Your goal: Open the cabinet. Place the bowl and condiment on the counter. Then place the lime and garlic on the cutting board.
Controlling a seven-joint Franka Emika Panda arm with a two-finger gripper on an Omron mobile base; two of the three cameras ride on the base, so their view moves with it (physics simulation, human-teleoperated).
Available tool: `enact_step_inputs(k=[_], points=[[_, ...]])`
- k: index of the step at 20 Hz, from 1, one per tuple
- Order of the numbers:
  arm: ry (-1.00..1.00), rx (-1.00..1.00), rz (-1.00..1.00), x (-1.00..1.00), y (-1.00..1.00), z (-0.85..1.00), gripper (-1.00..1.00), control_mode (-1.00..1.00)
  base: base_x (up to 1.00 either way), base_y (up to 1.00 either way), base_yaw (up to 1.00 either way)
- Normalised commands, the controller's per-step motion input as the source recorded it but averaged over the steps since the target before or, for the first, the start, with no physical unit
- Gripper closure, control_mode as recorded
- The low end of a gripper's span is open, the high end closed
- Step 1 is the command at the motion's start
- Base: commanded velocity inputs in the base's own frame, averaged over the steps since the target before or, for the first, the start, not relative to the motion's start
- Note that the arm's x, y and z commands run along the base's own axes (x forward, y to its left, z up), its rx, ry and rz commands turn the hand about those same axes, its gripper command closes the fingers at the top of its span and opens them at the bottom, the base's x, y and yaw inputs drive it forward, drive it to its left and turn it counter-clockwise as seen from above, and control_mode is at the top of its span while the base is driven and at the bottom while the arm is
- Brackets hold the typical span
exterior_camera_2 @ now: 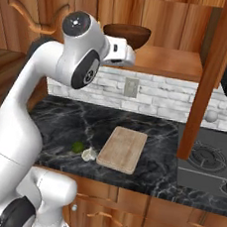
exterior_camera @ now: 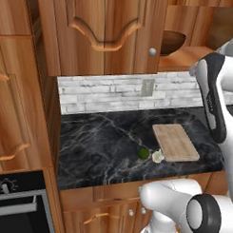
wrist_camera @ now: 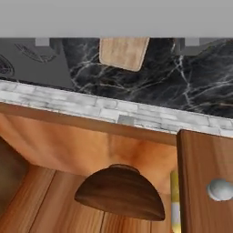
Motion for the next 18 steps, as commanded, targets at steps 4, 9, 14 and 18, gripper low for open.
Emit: enact_step_inputs(k=[4,9,14,18], points=[[-0.32,0.2,-0.18,0.7,1.0,0.13,-1.0,-1.0,0.0,0.0,0.0],[0.04,0.11,-0.17,0.33,0.81,-0.01,-1.0,-1.0,0.0,0.0,0.0],[0.24,0.0,-0.02,0.36,0.58,0.23,-1.0,-1.0,0.0,0.0,0.0],[0.13,0.0,-0.03,0.24,0.51,0.47,-1.0,-1.0,0.0,0.0,0.0]])
